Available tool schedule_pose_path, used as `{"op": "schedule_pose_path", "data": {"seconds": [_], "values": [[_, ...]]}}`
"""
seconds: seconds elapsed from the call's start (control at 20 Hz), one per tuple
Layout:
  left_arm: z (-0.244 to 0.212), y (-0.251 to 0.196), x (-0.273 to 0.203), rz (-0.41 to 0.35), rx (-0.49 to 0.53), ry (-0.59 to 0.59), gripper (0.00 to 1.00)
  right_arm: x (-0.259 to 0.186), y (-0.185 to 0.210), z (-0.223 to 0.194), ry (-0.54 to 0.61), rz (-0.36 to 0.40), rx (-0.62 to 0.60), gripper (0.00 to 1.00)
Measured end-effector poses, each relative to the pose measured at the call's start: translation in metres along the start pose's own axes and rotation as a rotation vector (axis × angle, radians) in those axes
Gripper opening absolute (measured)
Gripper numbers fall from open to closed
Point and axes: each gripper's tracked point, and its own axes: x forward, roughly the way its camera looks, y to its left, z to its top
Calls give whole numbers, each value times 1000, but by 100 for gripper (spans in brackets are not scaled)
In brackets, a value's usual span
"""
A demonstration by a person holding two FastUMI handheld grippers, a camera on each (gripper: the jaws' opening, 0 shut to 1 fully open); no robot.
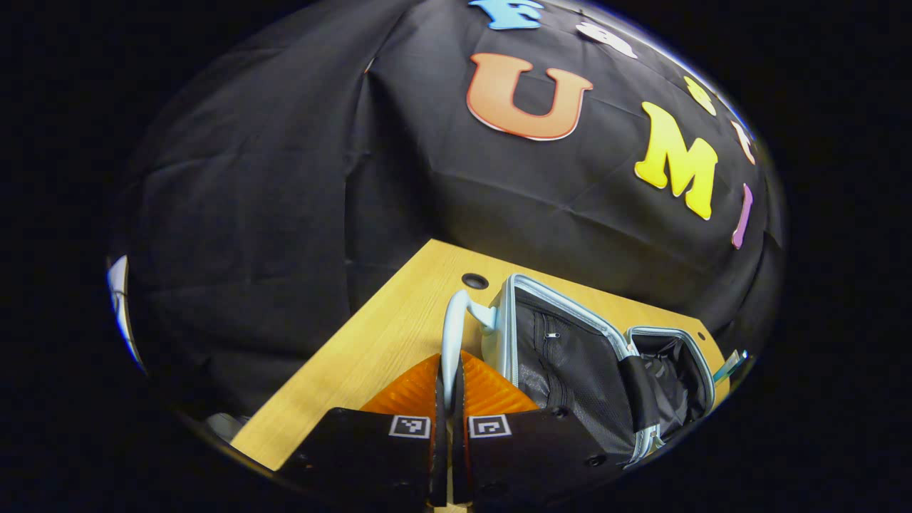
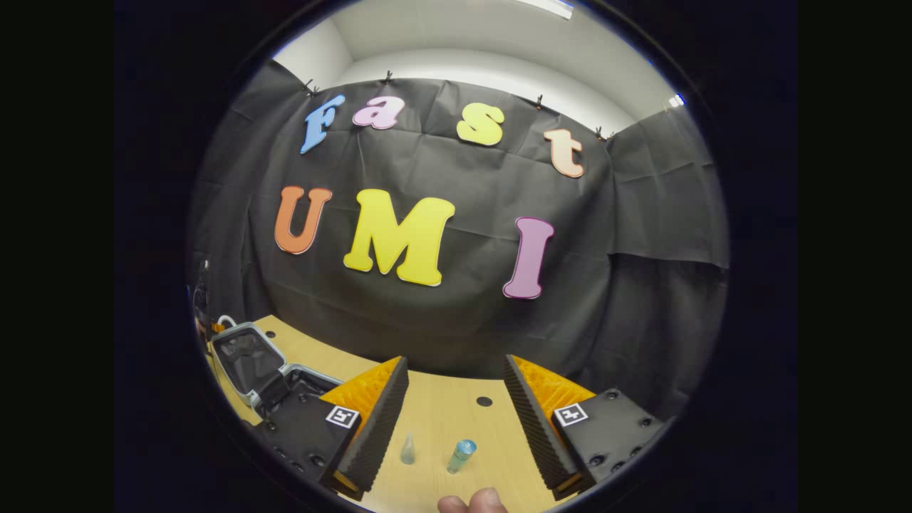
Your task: First open the suitcase, pack the skin care products into it, and then close the suitcase.
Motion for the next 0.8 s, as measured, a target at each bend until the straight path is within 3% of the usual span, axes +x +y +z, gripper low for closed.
{"op": "schedule_pose_path", "data": {"seconds": [0.15,0.3,0.5,0.65,0.75,0.8], "values": [[-23,11,0,-10,-94,31,13,3,4,-1,-2,0,-18,80],[-44,18,7,1,-100,65,17,4,1,0,-3,-1,-15,80],[-37,22,3,0,-164,29,26,2,-3,1,-7,3,-24,80],[-23,27,-12,22,-216,-29,73,-1,-10,-7,-1,10,-17,80],[-13,33,-24,85,-168,-58,81,-1,-15,-19,19,17,-2,80],[-2,25,-36,94,-135,-85,98,-1,-17,-23,29,25,14,80]]}}
